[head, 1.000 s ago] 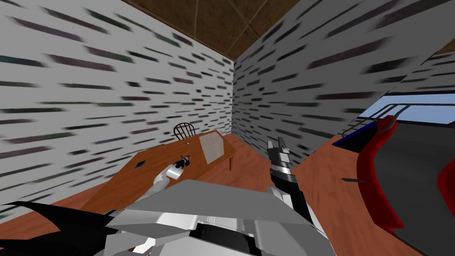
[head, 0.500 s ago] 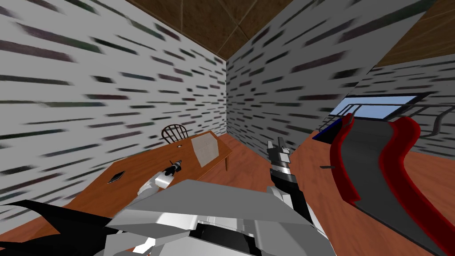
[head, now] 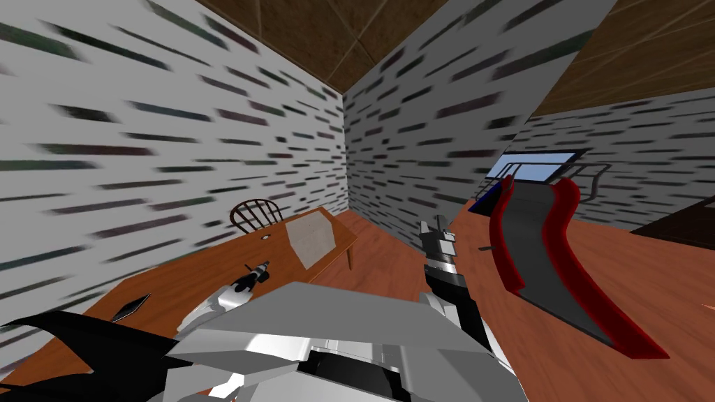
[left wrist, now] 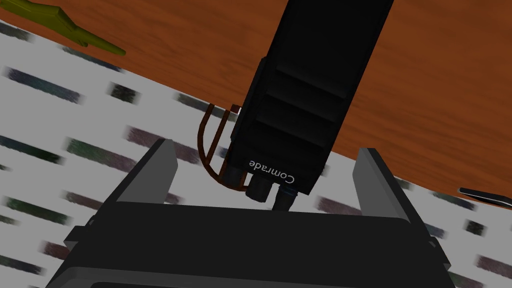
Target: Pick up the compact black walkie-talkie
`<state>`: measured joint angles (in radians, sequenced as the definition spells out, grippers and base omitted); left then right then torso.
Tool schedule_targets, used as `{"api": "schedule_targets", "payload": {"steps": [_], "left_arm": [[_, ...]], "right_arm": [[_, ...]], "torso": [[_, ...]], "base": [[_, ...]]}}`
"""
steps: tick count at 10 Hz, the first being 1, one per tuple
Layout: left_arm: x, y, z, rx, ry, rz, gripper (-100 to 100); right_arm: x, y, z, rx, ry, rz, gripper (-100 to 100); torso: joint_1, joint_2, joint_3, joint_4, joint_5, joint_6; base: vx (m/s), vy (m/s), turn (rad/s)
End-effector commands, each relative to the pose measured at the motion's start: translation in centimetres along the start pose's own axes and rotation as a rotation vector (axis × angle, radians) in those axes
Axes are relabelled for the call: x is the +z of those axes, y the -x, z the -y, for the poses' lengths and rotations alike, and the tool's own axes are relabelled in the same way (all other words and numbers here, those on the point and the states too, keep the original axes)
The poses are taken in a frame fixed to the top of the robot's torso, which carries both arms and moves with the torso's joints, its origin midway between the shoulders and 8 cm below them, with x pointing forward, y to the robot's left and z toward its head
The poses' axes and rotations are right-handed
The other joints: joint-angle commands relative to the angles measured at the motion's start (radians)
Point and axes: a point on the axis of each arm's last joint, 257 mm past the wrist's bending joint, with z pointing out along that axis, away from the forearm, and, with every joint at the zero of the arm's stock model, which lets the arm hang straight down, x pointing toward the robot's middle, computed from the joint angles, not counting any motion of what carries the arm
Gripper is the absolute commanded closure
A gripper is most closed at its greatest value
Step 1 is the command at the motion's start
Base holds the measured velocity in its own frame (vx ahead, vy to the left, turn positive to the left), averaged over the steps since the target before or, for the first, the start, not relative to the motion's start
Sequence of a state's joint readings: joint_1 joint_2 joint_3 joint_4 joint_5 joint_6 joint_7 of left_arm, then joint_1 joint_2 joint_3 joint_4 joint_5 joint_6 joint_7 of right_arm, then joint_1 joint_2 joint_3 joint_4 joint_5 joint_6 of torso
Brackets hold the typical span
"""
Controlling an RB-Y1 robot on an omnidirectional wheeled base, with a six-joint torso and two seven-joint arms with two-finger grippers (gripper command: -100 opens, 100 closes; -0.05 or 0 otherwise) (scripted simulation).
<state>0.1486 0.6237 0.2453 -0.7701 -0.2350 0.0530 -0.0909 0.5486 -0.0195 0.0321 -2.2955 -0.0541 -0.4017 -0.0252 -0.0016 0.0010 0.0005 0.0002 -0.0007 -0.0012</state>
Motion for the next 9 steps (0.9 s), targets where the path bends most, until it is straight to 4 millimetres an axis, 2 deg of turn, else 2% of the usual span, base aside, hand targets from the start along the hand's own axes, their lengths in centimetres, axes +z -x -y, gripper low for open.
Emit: {"api": "schedule_targets", "payload": {"steps": [1,2,3,4,5,6,7,8,9], "left_arm": [[-0.5,1.1,-3.3,-0.022,0.024,0.013,-100],[-1.1,2.1,-6.2,-0.042,0.054,0.024,-100],[-1.1,2.1,-5.9,-0.042,0.040,0.025,-100],[-1.6,3.5,-7.9,-0.060,0.059,0.043,-100],[-1.8,3.1,-8.5,-0.061,0.059,0.038,-100],[-2.4,4.5,-10.5,-0.080,0.077,0.056,-100],[-2.6,4.1,-11.2,-0.081,0.081,0.050,-100],[-2.4,4.1,-10.6,-0.076,0.078,0.050,-100],[-2.4,4.2,-10.6,-0.078,0.076,0.050,100]], "right_arm": [[0.0,0.0,0.0,0.000,0.000,0.000,0],[0.0,0.0,0.0,0.000,0.000,0.000,0],[0.0,0.0,0.0,0.000,0.000,0.000,0],[0.0,0.0,0.0,0.000,0.000,0.000,0],[0.0,0.0,0.0,0.000,0.000,0.000,0],[0.0,0.0,0.0,0.000,0.000,0.000,0],[0.0,0.0,0.0,0.000,0.000,0.000,0],[0.0,0.0,0.0,0.000,0.000,0.000,0],[0.0,0.0,0.0,0.000,0.000,0.000,0]], "torso": [[0.000,0.000,0.000,0.000,0.000,0.000],[0.000,0.000,0.000,0.000,0.000,0.000],[-0.001,-0.001,0.000,0.000,0.000,0.001],[-0.001,-0.001,0.000,0.000,0.000,0.000],[-0.001,0.000,0.000,0.000,0.000,0.001],[0.000,0.000,0.000,0.000,0.000,0.000],[0.000,0.000,0.000,0.000,0.000,0.000],[0.000,0.000,0.000,0.000,0.000,0.000],[0.001,0.001,0.001,0.000,0.000,0.000]], "base": [[0.027,-0.035,-0.215],[0.047,-0.059,-0.343],[0.035,-0.041,-0.103],[0.029,-0.044,-0.211],[0.024,-0.031,-0.089],[0.032,-0.036,-0.178],[0.024,-0.028,-0.106],[0.007,-0.010,-0.002],[0.000,-0.001,0.015]]}}
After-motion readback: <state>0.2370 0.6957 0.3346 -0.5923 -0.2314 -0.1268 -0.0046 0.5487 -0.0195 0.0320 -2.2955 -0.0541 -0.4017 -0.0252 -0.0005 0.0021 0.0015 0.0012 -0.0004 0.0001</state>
